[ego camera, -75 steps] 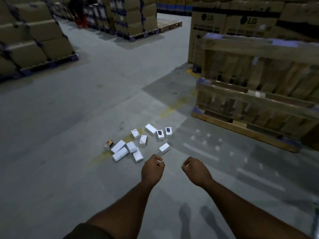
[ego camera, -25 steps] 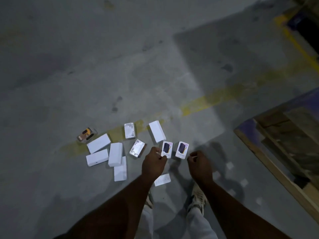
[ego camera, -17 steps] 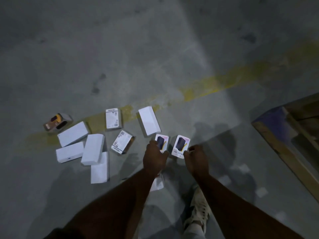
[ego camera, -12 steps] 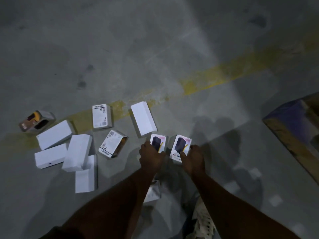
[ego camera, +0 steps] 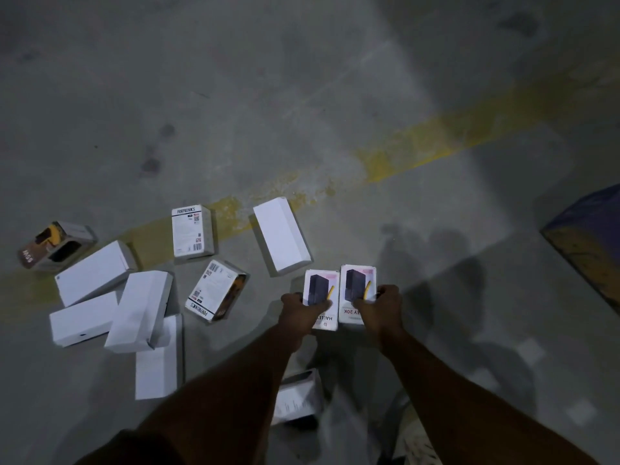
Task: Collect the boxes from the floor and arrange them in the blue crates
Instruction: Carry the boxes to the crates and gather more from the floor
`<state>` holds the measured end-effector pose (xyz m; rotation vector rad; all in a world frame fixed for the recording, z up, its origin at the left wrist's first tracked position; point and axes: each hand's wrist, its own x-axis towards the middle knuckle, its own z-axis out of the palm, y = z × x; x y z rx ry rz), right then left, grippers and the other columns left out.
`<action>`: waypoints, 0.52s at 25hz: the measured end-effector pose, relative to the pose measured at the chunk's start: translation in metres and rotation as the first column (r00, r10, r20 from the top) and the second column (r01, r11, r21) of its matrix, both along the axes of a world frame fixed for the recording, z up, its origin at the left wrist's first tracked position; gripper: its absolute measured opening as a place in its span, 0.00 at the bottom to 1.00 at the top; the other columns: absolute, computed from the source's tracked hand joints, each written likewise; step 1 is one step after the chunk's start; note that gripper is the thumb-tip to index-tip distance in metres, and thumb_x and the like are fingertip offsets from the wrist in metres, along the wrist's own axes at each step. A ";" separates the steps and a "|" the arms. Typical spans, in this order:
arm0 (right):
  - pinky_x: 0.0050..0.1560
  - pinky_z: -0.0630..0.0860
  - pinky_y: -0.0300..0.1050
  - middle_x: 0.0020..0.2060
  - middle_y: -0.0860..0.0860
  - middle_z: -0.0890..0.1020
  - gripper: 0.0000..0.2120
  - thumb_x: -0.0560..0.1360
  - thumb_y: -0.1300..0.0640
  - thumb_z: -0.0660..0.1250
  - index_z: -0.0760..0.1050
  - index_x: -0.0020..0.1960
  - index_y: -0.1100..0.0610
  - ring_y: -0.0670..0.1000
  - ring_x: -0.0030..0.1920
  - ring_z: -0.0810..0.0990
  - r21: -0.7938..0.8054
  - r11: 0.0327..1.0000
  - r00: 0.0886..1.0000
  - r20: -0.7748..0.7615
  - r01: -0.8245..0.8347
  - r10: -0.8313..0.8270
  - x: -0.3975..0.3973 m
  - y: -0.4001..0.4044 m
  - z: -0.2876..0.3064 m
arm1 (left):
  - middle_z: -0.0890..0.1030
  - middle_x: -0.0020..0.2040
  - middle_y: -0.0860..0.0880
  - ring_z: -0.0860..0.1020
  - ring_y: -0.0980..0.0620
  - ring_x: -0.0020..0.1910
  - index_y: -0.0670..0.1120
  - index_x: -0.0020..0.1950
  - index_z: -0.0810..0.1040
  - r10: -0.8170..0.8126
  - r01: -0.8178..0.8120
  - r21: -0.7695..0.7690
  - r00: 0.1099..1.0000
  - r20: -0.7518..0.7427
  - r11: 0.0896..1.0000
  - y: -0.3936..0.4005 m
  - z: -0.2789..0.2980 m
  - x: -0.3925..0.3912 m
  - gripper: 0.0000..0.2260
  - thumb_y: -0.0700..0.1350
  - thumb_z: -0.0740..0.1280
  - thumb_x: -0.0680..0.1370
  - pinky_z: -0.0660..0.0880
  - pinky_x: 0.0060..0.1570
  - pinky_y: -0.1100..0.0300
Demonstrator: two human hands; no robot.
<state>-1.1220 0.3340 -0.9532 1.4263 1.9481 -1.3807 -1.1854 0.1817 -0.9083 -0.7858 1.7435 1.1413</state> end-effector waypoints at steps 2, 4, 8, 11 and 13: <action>0.50 0.81 0.51 0.54 0.56 0.76 0.30 0.61 0.48 0.80 0.68 0.53 0.57 0.54 0.49 0.80 -0.005 1.000 1.000 -0.019 0.020 -0.020 -0.013 -0.003 0.046 | 0.83 0.57 0.44 0.85 0.48 0.46 0.41 0.63 0.74 0.064 -0.064 0.023 0.998 0.015 0.998 -0.005 0.005 -0.002 0.26 0.49 0.79 0.71 0.81 0.37 0.56; 0.52 0.79 0.50 0.56 0.56 0.72 0.27 0.67 0.54 0.79 0.64 0.55 0.55 0.55 0.51 0.79 -0.034 0.999 0.998 -0.048 0.042 -0.043 -0.019 -0.005 0.082 | 0.82 0.59 0.44 0.83 0.49 0.49 0.42 0.65 0.70 0.134 -0.134 0.030 0.991 0.010 0.991 -0.008 0.037 -0.004 0.30 0.51 0.79 0.70 0.79 0.40 0.56; 0.61 0.75 0.57 0.60 0.59 0.73 0.35 0.65 0.52 0.80 0.64 0.64 0.59 0.59 0.58 0.77 0.018 0.996 0.987 -0.139 0.084 -0.080 -0.024 -0.013 0.165 | 0.80 0.60 0.46 0.81 0.48 0.52 0.45 0.66 0.69 0.260 -0.256 0.056 0.960 -0.101 0.965 -0.008 0.124 -0.006 0.42 0.59 0.82 0.60 0.78 0.44 0.53; 0.65 0.72 0.57 0.61 0.60 0.74 0.38 0.65 0.52 0.80 0.67 0.68 0.62 0.60 0.63 0.73 0.061 0.997 0.979 -0.199 0.056 -0.043 -0.027 -0.017 0.246 | 0.82 0.59 0.46 0.83 0.47 0.53 0.46 0.67 0.71 0.265 -0.264 0.036 0.933 -0.244 0.964 -0.010 0.187 -0.007 0.47 0.61 0.84 0.54 0.83 0.46 0.49; 0.66 0.70 0.58 0.63 0.60 0.74 0.38 0.64 0.52 0.79 0.67 0.69 0.63 0.61 0.64 0.72 0.092 0.996 0.971 -0.238 0.010 0.012 -0.029 -0.020 0.306 | 0.84 0.57 0.45 0.84 0.49 0.48 0.42 0.64 0.75 0.253 -0.252 0.043 0.921 -0.295 0.967 -0.009 0.261 -0.008 0.37 0.52 0.85 0.61 0.83 0.44 0.55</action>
